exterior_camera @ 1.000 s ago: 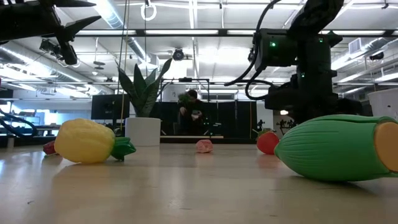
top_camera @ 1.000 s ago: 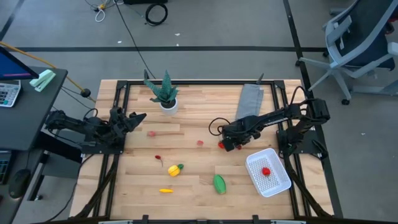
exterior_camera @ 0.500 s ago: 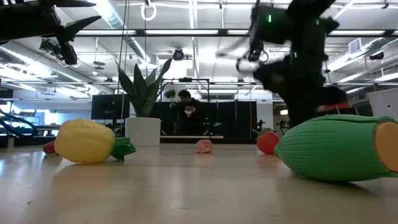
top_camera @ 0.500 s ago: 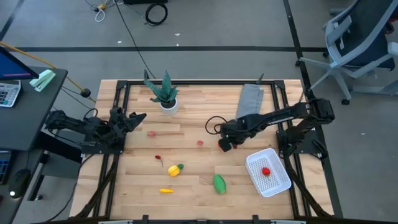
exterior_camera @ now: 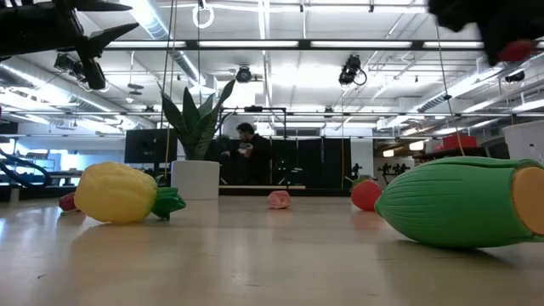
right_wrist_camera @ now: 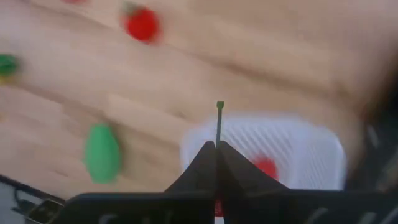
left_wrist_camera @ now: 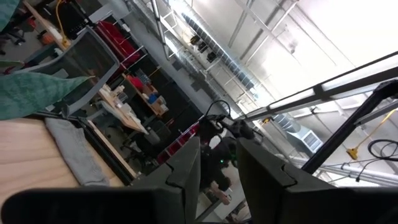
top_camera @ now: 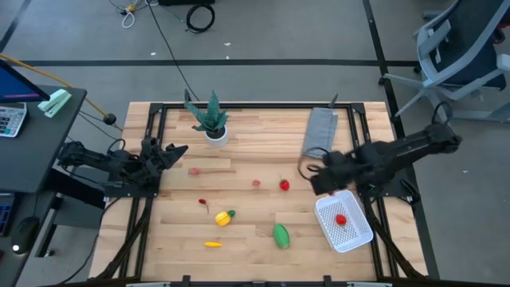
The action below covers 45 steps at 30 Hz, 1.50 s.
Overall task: Pick and placing Produce into tupperware
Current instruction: Put the right red cherry into the white basket, then put the red strawberry into the white basket
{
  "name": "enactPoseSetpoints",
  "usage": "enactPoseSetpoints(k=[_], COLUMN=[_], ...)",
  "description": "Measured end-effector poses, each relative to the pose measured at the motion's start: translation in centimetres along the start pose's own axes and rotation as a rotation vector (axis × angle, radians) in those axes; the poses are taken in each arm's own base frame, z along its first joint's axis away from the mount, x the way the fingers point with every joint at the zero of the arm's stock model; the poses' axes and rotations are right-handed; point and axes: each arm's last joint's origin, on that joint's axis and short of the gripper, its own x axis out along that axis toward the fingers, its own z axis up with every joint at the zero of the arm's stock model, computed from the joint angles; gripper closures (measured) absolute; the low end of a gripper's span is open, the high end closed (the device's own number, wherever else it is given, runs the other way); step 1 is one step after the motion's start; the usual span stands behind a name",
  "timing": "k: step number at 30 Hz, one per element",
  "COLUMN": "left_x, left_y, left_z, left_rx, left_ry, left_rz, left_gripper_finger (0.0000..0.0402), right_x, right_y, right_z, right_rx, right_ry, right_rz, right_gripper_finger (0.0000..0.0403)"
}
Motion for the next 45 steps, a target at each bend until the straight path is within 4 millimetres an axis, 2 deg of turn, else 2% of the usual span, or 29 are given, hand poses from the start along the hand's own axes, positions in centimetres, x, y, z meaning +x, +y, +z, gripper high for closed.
enactPoseSetpoints(k=[5,10,18,24,32,41,43,45], left_x=[0.0,0.2,0.3,0.3,0.3,0.3,0.3,0.3], left_y=[0.2,0.4,0.7,0.7,0.7,0.7,0.7,0.7], left_z=[-0.1,0.0,0.2,0.3,0.2,0.3,0.3,0.3], left_rx=[0.016,0.034,0.035,0.036,0.036,0.036,0.035,0.035], left_ry=[0.005,-0.012,-0.039,-0.04,-0.039,-0.039,-0.04,-0.04], left_rz=[0.016,0.039,0.058,0.058,0.058,0.058,0.058,0.058], left_gripper_finger=[0.0292,0.0292,0.0292,0.0292,0.0292,0.0292,0.0292,0.0292], right_x=[1.9,5.6,11.2,13.1,12.5,7.1,5.6,4.0], right_y=[-1.1,-1.5,-2.8,-3.5,-3.1,-0.9,-0.5,-0.1], right_z=[-3.8,-6.2,-6.9,-6.8,-6.8,-6.5,-6.0,-5.1], right_rx=[0.177,0.219,0.232,0.19,0.185,0.199,0.186,0.152], right_ry=[0.131,0.182,0.218,0.253,0.254,0.328,0.282,0.151], right_rz=[-0.097,-0.102,-0.044,0.009,0.037,0.252,0.329,0.425], right_gripper_finger=[0.04,0.04,0.0389,0.0352,0.0315,0.0311,0.0313,0.0314])
